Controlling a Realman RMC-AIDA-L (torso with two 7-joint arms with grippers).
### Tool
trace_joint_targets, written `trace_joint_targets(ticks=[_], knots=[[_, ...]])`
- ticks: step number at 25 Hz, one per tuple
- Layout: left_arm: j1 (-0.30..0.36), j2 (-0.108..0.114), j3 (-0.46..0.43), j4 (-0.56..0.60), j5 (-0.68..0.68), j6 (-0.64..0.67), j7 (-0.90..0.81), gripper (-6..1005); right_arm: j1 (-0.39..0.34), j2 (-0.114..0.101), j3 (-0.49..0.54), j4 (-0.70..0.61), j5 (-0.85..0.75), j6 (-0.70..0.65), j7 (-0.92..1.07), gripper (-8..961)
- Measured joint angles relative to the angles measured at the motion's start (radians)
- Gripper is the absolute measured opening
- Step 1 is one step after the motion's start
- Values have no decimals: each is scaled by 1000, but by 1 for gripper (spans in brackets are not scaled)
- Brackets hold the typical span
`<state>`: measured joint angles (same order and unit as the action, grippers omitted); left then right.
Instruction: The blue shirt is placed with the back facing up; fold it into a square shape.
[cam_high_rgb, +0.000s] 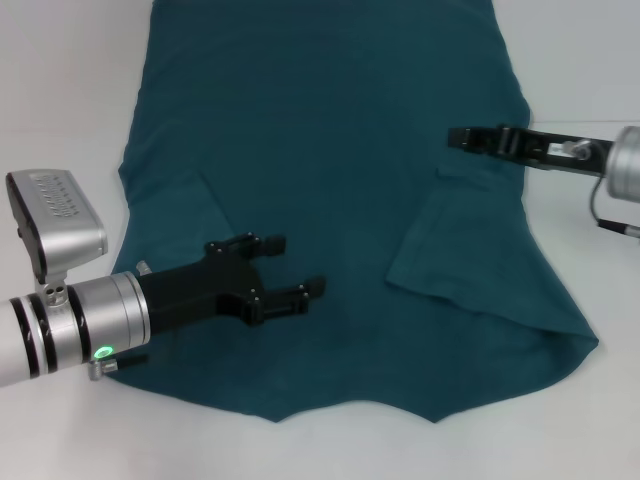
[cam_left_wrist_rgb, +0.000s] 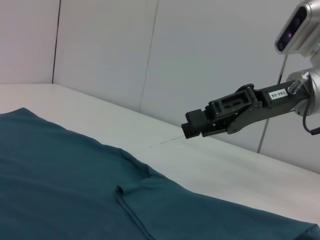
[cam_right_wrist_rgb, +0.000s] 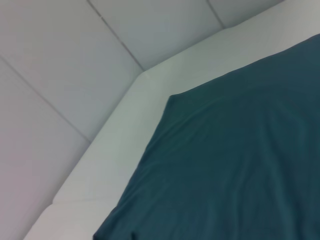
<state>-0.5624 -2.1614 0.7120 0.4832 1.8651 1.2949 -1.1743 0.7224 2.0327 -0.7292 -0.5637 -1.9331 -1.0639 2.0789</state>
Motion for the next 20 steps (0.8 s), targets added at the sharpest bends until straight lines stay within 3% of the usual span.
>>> trace_joint_targets(ticks=[9, 15, 20], knots=[[-1, 0, 0, 3, 0, 0, -11, 847, -44, -26, 13, -4, 6, 4, 16, 661], [22, -2, 0, 66, 0, 13, -76, 847, -64, -25, 33, -5, 9, -41, -21, 792], [47, -2, -1, 114, 0, 26, -140, 847, -87, -9, 43, -1, 47, -97, -111, 890]])
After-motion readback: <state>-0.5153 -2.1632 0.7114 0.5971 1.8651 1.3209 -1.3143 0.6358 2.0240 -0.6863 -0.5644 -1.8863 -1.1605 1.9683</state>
